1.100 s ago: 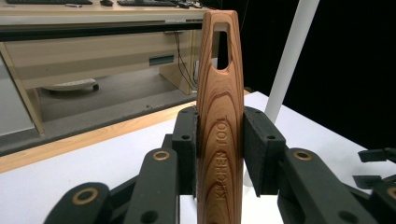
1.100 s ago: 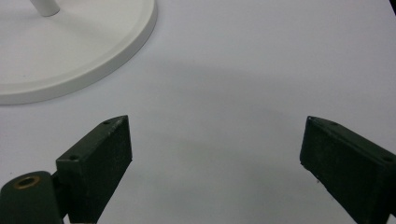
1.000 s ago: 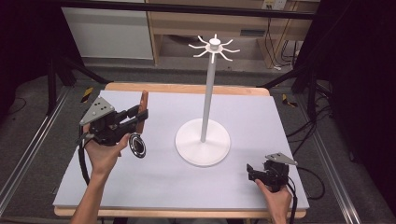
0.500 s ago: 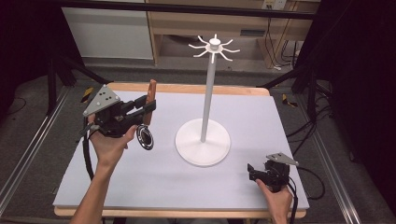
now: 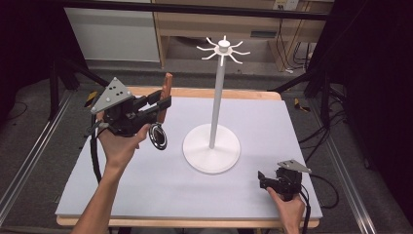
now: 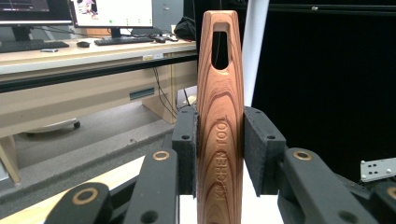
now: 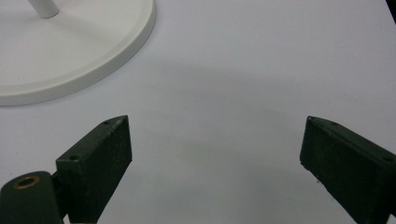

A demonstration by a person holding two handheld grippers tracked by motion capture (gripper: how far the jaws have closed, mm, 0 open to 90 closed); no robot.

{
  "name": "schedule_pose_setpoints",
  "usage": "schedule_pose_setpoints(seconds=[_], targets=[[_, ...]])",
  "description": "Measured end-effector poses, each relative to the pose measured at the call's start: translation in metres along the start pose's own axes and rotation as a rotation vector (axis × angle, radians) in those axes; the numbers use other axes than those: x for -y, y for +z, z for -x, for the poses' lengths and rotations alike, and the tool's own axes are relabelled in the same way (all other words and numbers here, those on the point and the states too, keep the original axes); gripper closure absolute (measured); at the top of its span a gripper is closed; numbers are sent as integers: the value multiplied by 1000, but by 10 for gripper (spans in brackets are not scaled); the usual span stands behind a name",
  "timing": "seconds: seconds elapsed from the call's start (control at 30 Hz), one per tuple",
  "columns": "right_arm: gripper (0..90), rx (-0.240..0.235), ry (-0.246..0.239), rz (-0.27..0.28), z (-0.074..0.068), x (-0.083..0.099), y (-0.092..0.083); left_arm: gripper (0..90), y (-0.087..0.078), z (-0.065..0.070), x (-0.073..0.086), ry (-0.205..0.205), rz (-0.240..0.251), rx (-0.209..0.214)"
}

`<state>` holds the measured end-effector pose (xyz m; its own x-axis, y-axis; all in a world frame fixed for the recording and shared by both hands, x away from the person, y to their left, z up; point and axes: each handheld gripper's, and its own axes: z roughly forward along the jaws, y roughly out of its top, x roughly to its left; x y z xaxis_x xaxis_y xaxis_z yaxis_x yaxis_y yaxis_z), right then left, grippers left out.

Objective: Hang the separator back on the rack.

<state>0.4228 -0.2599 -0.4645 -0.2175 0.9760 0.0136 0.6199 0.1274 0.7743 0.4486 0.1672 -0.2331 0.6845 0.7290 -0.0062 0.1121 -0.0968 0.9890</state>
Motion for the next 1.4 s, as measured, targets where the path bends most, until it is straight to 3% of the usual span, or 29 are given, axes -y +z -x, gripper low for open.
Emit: schedule_pose_setpoints(seconds=[0.77, 1.4], targets=[[95, -3, 6, 0, 1, 0, 0, 671, 15, 18, -27, 41, 23, 34], [95, -5, 7, 2, 1, 0, 0, 671, 27, 23, -42, 40, 33, 57]])
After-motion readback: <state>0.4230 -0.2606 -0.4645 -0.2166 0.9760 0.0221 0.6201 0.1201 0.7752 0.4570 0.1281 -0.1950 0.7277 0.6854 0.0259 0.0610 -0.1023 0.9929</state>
